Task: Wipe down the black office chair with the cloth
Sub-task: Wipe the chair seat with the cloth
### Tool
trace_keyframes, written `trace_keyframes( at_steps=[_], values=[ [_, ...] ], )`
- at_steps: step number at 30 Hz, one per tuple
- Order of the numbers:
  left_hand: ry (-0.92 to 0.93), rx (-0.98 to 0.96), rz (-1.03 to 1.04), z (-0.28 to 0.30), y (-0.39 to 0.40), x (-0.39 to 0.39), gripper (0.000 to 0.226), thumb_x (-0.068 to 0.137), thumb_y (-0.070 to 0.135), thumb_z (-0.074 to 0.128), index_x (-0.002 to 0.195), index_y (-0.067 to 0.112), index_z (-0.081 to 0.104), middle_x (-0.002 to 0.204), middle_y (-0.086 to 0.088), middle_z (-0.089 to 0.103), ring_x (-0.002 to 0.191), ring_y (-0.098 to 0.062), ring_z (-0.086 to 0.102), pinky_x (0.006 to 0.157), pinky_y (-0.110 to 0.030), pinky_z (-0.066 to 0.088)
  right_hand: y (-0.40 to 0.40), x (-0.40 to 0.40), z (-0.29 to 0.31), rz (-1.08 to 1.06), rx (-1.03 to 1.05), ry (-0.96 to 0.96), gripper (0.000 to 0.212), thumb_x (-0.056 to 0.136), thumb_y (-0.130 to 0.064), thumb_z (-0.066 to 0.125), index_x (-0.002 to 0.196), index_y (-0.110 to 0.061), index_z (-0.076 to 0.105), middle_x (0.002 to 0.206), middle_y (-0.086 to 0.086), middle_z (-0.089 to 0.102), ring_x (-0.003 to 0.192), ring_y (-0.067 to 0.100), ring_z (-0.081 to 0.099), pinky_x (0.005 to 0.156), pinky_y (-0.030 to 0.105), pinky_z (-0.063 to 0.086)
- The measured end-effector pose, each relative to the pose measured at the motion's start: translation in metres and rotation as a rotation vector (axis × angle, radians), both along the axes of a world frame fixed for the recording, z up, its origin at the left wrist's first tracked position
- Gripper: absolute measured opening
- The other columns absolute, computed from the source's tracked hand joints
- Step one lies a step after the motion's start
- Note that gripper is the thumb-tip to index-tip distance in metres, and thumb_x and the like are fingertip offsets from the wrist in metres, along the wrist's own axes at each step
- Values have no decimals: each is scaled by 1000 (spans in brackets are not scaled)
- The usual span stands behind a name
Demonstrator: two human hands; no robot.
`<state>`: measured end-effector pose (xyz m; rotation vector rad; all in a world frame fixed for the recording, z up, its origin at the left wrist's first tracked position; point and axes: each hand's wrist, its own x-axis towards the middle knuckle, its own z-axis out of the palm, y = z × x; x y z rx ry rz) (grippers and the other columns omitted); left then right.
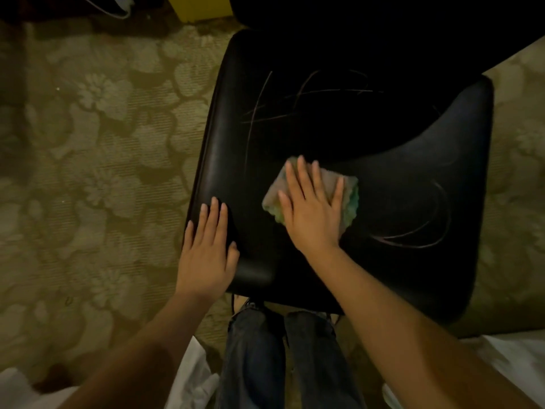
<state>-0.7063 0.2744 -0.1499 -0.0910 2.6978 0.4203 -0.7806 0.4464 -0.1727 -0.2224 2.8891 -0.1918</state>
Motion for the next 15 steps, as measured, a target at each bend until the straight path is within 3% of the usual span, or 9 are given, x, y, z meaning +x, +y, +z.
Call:
trace_keyframes(
  at_steps=[3, 7, 9, 11, 15],
  values=[
    [-8, -46, -71, -3, -8, 9, 68, 84, 48, 7, 142, 15, -10, 152, 0, -13, 140, -14, -16, 114, -34, -8, -41, -4, 0, 61, -26, -14, 52, 99, -41, 10, 143, -24, -11, 158, -2, -5, 144, 19, -8, 110, 56, -9],
    [-6, -130, -178, -8, -18, 17, 82, 86, 65, 10, 146, 10, 1, 154, -8, -2, 141, -16, -8, 113, -34, -9, -36, 43, -3, 316, -52, 7, 54, 96, -41, 19, 146, -22, 10, 155, -1, 22, 143, 18, 13, 112, 55, 6],
    [-28, -159, -211, -8, -18, 18, 94, 79, 76, 11, 145, 10, -3, 154, -9, -5, 142, -18, -8, 112, -35, -10, -7, 54, -2, 347, -41, -9, 54, 95, -41, 25, 144, -22, 16, 152, 0, 30, 140, 16, 18, 110, 54, 8],
    [-35, -176, -218, -7, -16, 18, 105, 72, 82, 13, 144, 8, -5, 153, -10, -6, 142, -21, -8, 111, -37, -9, 24, 45, 0, 233, 38, 5, 53, 95, -41, 22, 144, -24, 13, 153, 2, 27, 140, 18, 16, 110, 55, 3],
    [-46, -182, -216, -9, -13, 19, 114, 66, 87, 16, 145, 6, -3, 154, -13, -3, 142, -24, -9, 113, -41, -3, 18, -14, 4, -352, -19, -50, 54, 100, -41, 16, 149, -24, 2, 158, -1, 3, 144, 19, -2, 112, 56, -6]
  ],
)
